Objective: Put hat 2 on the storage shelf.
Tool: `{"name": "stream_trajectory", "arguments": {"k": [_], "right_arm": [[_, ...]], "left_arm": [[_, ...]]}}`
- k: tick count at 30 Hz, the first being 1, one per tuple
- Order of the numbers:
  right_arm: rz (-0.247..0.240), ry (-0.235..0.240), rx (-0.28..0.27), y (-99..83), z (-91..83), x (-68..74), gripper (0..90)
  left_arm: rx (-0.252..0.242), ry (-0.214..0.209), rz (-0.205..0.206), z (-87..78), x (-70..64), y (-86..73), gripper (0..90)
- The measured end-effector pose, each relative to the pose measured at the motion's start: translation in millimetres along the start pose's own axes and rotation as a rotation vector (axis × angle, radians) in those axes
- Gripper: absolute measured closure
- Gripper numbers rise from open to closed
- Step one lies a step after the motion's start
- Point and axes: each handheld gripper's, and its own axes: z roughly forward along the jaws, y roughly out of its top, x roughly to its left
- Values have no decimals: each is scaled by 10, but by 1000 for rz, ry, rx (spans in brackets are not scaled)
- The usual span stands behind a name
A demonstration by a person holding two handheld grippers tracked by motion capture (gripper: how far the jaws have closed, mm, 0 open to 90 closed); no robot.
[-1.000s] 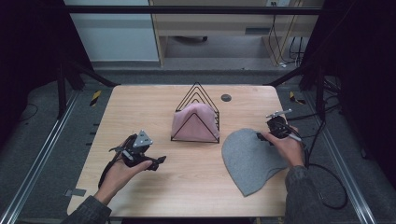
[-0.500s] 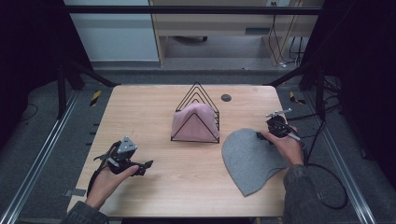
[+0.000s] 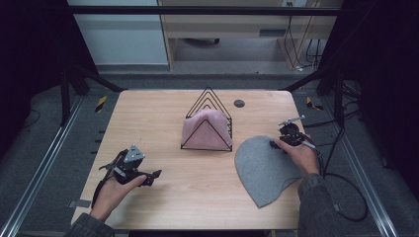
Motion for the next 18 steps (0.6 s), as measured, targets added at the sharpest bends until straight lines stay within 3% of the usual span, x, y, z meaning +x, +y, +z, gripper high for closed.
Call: {"name": "stream_trajectory", "arguments": {"k": [1,4,5,7,13,17,18], "right_arm": [[-10,13,2,-3,-18,11,593],[-10,28,1,-8,-21,21,662],[-22,43,1,-8,-25,36,743],[-29,57,8,-9,-33,57,807],[-54,66,-3,-6,-99,114,849],[-103,79,-49,-3,-374,275,852],[-103,79,-49,-3,-374,275,852]], "left_arm": [[0,2,2,0,0,-1,109],[2,4,0,3,5,-3,111],[4,6,1,4,9,-5,111],[6,7,1,6,12,-6,111],[6,-4,-2,21,12,-14,109],[2,-27,-7,35,27,-26,104],[2,-27,-7,35,27,-26,104]]}}
